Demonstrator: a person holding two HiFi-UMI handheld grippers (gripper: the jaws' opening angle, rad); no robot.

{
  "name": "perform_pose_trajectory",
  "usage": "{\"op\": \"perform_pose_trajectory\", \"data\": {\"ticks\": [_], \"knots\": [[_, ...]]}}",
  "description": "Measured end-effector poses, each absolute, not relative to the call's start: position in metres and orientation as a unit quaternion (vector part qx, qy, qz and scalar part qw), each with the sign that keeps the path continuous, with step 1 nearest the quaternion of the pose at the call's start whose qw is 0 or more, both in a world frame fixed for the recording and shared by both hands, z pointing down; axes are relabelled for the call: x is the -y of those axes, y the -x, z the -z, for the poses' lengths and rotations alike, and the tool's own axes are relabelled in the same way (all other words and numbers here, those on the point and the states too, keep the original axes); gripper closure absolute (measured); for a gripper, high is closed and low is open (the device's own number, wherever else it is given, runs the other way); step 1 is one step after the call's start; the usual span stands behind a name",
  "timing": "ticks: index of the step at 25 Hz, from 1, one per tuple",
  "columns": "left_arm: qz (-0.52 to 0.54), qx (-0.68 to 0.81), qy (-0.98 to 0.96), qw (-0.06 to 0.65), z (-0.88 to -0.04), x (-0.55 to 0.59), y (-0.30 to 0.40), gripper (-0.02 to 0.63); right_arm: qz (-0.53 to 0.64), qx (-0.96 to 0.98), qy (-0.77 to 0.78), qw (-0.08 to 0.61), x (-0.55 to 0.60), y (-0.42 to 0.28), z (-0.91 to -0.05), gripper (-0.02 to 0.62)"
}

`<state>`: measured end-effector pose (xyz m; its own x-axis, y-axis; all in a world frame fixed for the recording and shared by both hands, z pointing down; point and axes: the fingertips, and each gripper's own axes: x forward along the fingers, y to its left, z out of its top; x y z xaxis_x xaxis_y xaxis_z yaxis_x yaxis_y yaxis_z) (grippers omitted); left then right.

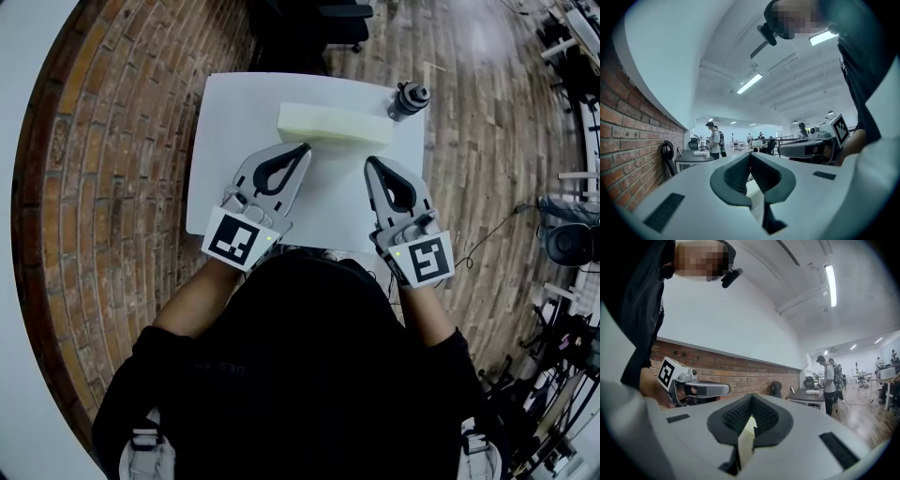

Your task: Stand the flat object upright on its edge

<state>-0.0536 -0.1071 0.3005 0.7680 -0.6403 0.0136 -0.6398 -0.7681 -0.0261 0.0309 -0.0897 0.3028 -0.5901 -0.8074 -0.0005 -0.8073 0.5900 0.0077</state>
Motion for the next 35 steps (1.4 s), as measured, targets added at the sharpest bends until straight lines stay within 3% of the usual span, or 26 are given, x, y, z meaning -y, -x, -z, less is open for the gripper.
{"op": "perform_pose_trajectory", "data": {"ticks": [35], "knots": [[0.025, -0.341, 0.940, 0.011, -0.311, 0.108, 0.049, 0.586, 0.003, 0.887, -0.463, 0.005, 0.092, -0.037, -0.307, 0.589]]}}
